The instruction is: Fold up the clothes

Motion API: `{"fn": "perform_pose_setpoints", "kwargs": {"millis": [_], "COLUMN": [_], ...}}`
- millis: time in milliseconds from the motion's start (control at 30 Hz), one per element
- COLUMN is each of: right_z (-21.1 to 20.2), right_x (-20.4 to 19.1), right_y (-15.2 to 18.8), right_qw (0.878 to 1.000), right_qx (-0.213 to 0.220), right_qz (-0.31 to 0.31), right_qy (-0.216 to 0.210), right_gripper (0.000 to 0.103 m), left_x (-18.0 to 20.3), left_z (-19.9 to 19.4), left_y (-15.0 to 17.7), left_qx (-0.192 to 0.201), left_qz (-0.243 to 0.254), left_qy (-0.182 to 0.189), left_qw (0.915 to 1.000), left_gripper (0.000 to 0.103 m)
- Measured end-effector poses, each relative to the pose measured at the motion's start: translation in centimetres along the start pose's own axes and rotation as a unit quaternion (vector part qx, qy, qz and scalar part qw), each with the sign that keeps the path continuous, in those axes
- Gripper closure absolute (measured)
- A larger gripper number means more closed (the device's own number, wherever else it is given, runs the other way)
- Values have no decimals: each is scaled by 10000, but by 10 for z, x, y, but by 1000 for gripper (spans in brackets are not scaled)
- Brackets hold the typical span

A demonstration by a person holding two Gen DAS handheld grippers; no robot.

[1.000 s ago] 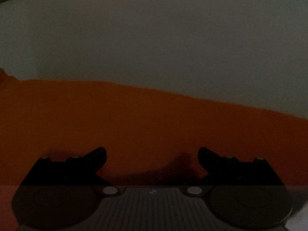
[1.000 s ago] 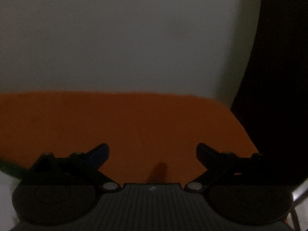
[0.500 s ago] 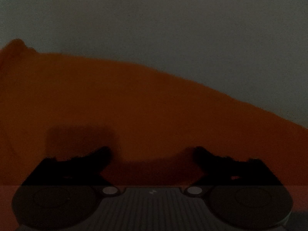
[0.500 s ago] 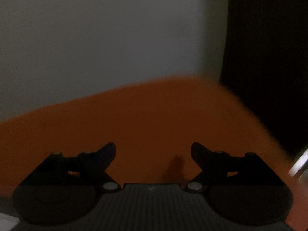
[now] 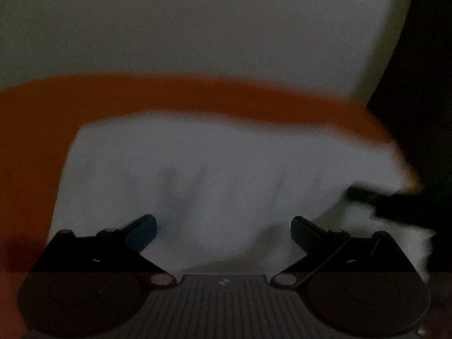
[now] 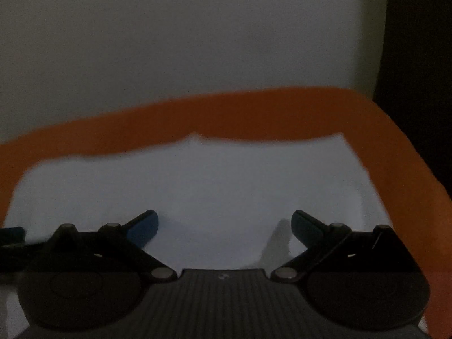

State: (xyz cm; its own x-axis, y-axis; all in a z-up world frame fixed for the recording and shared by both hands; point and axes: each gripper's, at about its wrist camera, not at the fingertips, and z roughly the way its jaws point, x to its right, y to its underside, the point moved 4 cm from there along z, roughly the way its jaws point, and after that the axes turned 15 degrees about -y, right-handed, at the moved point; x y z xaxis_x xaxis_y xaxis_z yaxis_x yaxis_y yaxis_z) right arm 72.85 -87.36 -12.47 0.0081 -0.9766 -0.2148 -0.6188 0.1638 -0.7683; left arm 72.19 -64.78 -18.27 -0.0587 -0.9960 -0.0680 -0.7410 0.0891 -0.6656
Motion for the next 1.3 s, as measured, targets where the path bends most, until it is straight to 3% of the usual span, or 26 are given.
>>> {"fn": "perform_pose_setpoints", "kwargs": {"millis": [167,267,300,367,433,500,567,667,700,767,867,967,1033,1167,1233,1300], "right_z": [-5,-26,-37,-71,-93,-102,-85,-55,-44,-51,-87,-102,-124,-185,-202,-206], "right_x": [13,18,19,2,-26,-53,-71,-65,-64,-59,-70,-91,-97,-110,-107,-134], "right_y": [14,7,2,9,30,58,80,102,107,85,57,60,68,76,77,77], "right_qw": [9984,9973,9970,9925,9910,9920,9900,9817,9800,9761,9818,9733,9704,9704,9727,9771], "right_qx": [-408,-486,-484,-347,-456,-879,-1130,-1735,-1765,-1839,-1630,-2154,-2238,-2073,-1937,-1725], "right_qz": [394,549,587,818,819,653,578,718,877,1138,968,776,858,1238,1276,1248], "right_qy": [34,-78,-138,-841,-955,-628,-621,-331,-284,-216,-138,162,301,60,-18,-48], "right_gripper": [0,3,3,3,3,3,3,0,0,2,1,1,1,1,1,1], "left_x": [-26,-58,-65,-70,-55,-51,-40,-39,-45,-58,-75,-105,-133,-202,-219,-228], "left_z": [-28,-35,-43,-64,-76,-74,-65,-54,-52,-49,-78,-97,-111,-146,-152,-175], "left_y": [10,13,18,39,56,71,92,97,91,79,80,97,110,124,121,115], "left_qx": [393,22,-127,-279,-323,-272,-617,-714,-692,-668,-1215,-1774,-2100,-2484,-2339,-2101], "left_qz": [475,-43,-278,-662,-596,-303,168,595,462,172,-243,-387,-634,-1251,-1217,-909], "left_qy": [57,19,119,761,955,829,877,964,912,852,1284,981,845,658,495,272], "left_qw": [9981,10000,9995,9945,9931,9957,9941,9910,9923,9940,9839,9785,9720,9583,9633,9731], "left_gripper": [0,0,0,0,0,0,0,0,1,0,0,0,0,0,0,0]}}
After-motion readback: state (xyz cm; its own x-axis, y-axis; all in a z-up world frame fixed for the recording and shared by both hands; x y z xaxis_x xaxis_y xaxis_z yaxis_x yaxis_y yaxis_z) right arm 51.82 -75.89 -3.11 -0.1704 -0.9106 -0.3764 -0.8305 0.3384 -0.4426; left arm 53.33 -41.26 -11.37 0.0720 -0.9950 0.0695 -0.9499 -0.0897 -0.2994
